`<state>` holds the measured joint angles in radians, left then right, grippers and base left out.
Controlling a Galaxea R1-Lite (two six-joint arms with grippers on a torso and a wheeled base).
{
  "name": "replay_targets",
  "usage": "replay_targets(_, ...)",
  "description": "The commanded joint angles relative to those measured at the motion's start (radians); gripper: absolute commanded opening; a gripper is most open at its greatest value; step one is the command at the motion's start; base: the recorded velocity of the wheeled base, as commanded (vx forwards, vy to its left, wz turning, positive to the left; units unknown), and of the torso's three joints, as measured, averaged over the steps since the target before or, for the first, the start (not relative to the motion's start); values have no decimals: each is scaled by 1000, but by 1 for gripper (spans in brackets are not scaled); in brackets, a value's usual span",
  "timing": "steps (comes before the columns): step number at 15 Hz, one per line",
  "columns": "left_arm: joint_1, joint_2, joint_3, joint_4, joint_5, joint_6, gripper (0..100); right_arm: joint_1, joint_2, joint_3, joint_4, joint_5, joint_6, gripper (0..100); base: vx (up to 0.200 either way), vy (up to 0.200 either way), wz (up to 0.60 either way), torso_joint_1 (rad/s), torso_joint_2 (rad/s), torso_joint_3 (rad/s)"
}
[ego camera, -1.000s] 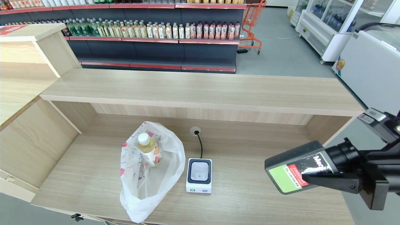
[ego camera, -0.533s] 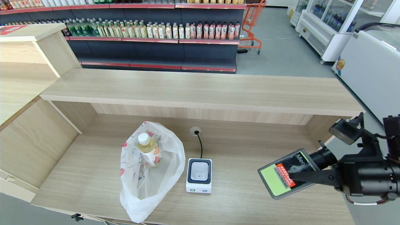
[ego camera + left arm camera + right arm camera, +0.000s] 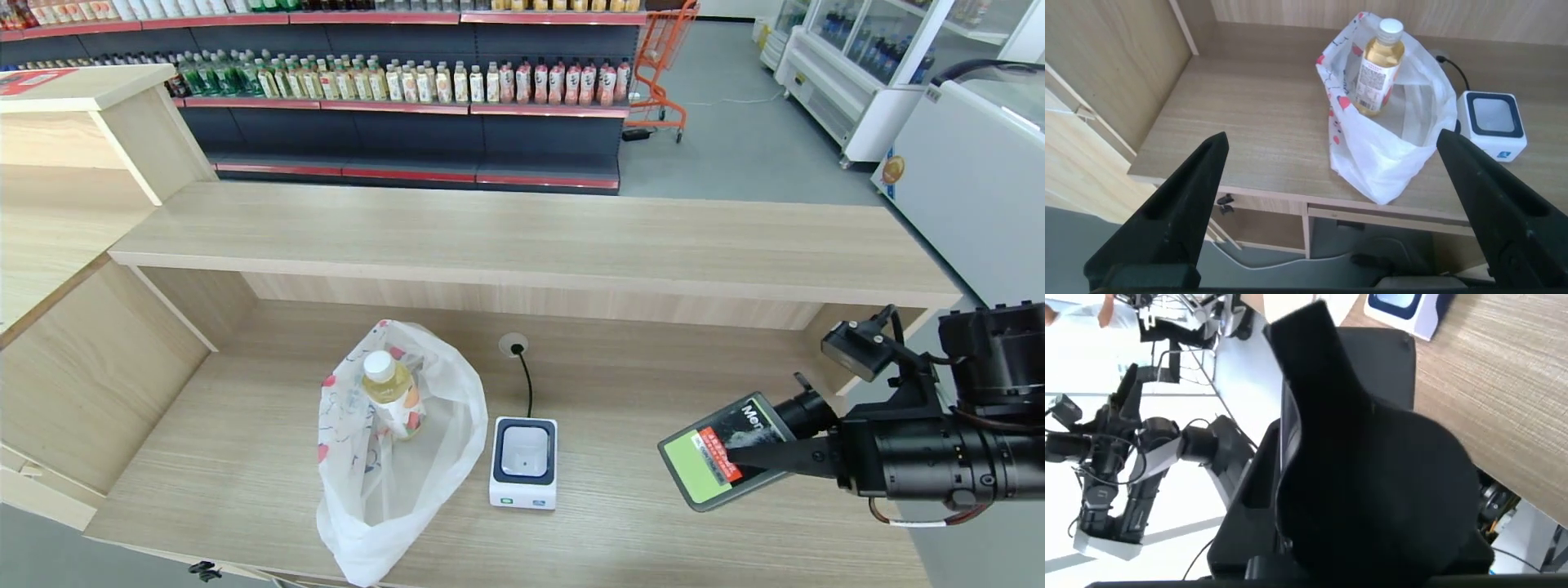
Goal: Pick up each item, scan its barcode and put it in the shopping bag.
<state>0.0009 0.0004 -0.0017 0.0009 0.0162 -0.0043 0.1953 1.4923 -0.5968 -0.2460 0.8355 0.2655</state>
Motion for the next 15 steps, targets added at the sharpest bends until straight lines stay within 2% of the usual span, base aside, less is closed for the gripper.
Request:
replay_targets(1, -1, 0, 0, 1, 2, -2, 100, 23, 45, -6, -3, -61, 1, 0, 0, 200, 0, 2, 7, -2)
replay_targets(5, -1, 0, 0, 2, 1, 4, 100, 164, 194, -49, -49, -346, 8, 0, 0, 200, 0, 1, 2, 2)
replay_targets(6, -1, 0, 0, 2, 1, 4, 100, 168, 209, -52, -62, -362, 9, 0, 0, 200, 0, 7, 2, -2)
replay_targets(11, -1, 0, 0, 2, 1, 4, 100, 173, 345, -129, -98, -388, 6, 0, 0, 0, 0, 0, 0, 0)
replay_targets(15, -1, 0, 0, 2, 1, 4, 100, 176, 391, -152, -98, -467, 4, 0, 0, 0, 0, 0, 0, 0)
